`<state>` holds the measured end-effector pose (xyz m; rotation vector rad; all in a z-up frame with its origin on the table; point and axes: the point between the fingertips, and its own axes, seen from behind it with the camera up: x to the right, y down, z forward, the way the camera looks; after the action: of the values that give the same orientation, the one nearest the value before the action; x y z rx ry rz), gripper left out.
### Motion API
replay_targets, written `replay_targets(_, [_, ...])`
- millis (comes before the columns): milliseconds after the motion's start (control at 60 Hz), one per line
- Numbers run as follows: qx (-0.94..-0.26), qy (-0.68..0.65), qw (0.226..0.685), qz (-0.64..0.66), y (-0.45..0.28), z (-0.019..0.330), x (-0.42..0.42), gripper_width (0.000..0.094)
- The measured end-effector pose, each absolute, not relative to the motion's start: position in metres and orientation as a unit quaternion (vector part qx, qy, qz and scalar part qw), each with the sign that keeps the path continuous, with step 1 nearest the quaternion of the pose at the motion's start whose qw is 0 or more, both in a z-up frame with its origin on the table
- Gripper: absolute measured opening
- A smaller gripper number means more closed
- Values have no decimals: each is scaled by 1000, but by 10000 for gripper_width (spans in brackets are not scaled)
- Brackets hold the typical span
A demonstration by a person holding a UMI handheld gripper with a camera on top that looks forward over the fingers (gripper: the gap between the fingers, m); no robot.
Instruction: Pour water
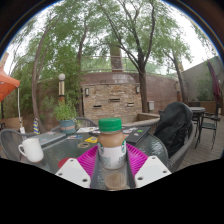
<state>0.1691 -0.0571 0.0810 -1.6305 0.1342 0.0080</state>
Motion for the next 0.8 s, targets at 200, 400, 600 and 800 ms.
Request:
replay_targets(200, [-735, 52, 676, 8, -53, 80, 173, 351])
replay_targets(400, [-737, -48, 671, -65, -49, 112, 139, 283])
replay_targets(600, [-667, -274, 652, -232, -26, 169, 36, 280])
replay_targets(800, [-490, -530, 521, -455, -1, 177, -33, 278])
